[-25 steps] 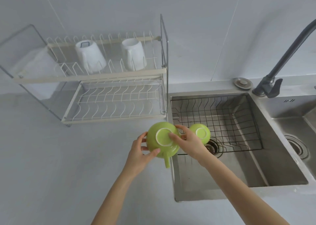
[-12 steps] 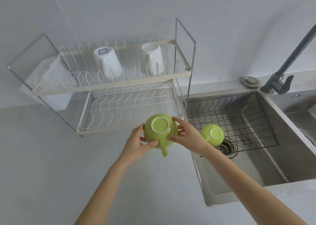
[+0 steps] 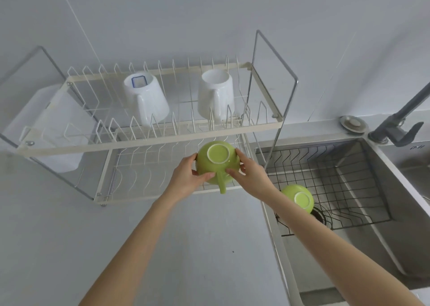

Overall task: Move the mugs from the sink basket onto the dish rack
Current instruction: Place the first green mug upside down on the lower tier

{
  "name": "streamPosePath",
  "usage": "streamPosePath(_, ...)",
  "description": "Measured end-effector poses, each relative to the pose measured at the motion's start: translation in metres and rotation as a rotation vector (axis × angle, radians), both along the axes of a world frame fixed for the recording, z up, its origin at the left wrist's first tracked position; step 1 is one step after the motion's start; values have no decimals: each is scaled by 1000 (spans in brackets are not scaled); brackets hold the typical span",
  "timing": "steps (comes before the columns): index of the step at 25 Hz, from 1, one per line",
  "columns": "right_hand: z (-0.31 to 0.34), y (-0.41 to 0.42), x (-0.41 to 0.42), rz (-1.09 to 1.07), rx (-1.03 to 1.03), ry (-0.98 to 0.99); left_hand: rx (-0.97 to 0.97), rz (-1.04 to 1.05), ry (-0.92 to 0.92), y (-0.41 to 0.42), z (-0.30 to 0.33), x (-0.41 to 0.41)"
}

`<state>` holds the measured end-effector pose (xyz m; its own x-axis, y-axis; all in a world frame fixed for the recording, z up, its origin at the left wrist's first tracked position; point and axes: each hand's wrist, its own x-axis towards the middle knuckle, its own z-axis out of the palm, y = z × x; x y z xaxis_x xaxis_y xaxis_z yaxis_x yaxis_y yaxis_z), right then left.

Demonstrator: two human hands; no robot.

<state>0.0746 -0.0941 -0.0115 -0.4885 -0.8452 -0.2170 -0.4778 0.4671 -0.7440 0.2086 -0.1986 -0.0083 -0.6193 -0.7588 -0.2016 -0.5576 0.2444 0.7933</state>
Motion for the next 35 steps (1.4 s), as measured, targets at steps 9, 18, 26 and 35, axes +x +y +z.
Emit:
streamPosePath(9, -22, -39, -21, -37, -3, -1, 46, 19, 5, -31, -22, -31)
streamPosePath(18, -32, -46, -18, -78, -11, 47, 81, 28, 52, -38, -30, -37)
streamPosePath(26, -29, -42, -12, -84, 2, 13, 51, 8, 14, -37, -34, -36)
streamPosePath(35, -29, -40, -8, -78, 12, 39, 8, -34, -36, -35, -26, -36)
